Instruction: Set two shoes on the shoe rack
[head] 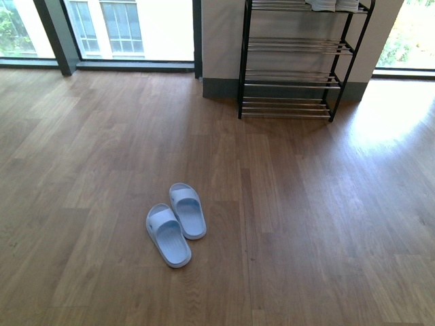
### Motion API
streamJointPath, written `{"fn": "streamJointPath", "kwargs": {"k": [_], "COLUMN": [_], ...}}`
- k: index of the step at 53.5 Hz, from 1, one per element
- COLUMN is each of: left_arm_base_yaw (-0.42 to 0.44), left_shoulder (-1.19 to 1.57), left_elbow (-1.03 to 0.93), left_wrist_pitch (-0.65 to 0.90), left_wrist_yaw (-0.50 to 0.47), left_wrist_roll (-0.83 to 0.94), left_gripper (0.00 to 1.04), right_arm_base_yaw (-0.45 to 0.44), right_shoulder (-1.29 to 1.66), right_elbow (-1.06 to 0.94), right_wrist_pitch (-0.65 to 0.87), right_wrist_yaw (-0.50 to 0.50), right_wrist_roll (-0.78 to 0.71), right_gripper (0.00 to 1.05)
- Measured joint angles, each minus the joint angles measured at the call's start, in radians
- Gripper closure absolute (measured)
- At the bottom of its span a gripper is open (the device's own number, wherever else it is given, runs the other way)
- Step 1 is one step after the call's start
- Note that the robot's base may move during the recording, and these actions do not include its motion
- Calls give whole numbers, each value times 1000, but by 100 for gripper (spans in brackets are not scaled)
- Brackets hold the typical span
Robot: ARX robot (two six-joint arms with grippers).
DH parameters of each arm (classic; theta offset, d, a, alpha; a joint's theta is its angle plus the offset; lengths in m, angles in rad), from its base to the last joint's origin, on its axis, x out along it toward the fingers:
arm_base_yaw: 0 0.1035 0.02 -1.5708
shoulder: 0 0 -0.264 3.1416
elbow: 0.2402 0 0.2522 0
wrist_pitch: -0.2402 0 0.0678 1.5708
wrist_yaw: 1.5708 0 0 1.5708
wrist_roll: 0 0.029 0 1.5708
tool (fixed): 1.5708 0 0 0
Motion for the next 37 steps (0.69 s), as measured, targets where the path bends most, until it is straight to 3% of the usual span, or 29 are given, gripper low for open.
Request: {"fn": "streamJointPath", "kwargs": {"k": [37], "left_arm_base_yaw": [0], "left_shoulder": [0], "left_elbow": [0], "left_wrist_pitch": [0], "left_wrist_yaw": [1], "left_wrist_roll": [0], "left_gripper": [9], "right_arm_base_yaw": [0], "right_shoulder": [2], "right_elbow": [0], "right_wrist_pitch": [0], "right_wrist_yaw": [3], "right_wrist_roll": [0], "right_gripper": [9]}}
